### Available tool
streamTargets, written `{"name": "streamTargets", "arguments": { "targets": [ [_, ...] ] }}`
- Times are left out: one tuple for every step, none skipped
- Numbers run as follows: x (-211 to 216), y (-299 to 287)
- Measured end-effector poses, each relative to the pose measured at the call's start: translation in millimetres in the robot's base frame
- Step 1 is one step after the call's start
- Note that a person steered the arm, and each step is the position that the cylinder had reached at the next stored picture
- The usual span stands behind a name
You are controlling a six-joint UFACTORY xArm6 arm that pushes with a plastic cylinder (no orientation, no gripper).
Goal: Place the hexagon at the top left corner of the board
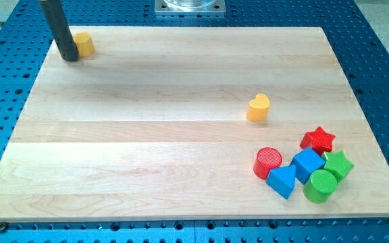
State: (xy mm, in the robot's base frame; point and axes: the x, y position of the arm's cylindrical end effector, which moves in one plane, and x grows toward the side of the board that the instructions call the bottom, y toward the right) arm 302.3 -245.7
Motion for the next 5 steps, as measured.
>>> {"name": "streamTargets", "arguments": {
  "targets": [
    [39,15],
    [-6,37],
    [-34,27],
    [-35,13],
    [-17,21]
  ]
}}
